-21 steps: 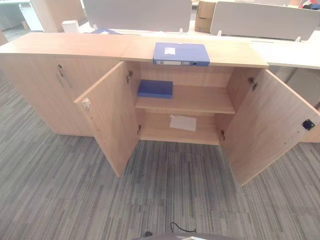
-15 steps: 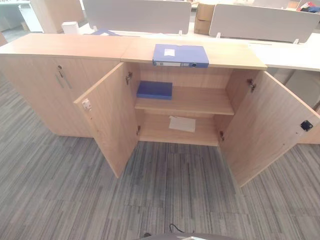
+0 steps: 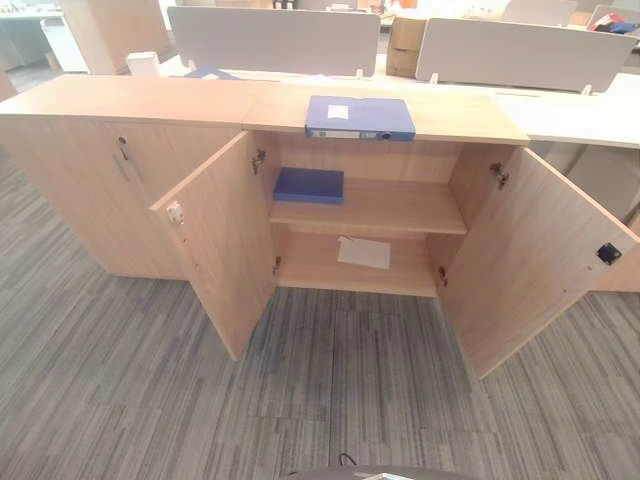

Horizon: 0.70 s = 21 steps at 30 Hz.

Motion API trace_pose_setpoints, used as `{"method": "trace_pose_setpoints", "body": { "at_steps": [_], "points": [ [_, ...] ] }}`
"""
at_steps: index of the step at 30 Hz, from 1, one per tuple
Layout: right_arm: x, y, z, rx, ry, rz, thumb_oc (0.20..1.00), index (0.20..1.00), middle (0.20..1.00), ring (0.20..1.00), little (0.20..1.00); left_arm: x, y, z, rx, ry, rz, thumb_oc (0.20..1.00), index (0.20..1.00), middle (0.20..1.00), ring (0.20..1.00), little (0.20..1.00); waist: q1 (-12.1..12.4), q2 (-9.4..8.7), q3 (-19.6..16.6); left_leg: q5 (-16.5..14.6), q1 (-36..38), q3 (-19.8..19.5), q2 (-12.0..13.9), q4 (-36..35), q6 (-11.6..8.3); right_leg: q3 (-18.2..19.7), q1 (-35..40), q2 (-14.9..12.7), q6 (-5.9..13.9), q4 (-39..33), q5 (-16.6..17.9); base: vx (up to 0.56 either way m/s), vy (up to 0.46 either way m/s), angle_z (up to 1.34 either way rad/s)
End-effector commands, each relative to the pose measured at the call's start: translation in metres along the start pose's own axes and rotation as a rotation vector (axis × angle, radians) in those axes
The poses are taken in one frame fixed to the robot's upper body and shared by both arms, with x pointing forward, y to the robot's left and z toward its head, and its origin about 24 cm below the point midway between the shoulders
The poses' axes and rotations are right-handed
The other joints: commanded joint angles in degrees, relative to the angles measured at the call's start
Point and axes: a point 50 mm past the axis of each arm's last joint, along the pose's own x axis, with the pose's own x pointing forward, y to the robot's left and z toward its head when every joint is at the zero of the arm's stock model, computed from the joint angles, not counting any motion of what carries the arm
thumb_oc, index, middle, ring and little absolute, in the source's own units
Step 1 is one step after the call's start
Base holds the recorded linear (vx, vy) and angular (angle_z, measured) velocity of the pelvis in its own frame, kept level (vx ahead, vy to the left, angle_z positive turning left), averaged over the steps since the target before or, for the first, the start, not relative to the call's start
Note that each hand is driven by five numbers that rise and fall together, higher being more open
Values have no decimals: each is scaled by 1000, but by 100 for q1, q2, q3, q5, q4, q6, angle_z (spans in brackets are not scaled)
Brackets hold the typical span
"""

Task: Put the empty folder in the office cabinet

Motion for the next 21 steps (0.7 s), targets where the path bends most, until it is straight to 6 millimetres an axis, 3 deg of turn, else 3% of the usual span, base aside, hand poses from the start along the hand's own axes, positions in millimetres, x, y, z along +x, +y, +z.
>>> {"method": "trace_pose_setpoints", "body": {
  "at_steps": [1,21],
  "points": [
    [3,19,11,-46,14,52,1000,1000,1000,1000,1000,0,2,5,0,23,44,1000,1000,1000,1000,1000,-61,-81,167,-674,29,65,-215,-6,180,-104,-77,-78,327,-5,180,0,0,0],
    [2,20,13,-25,11,57,1000,1000,1000,1000,1000,0,6,3,-20,29,41,1000,1000,1000,1000,1000,-16,-87,213,-658,41,93,-156,-6,138,-231,-23,-75,285,-5,130,11,-10,0]
  ]
}}
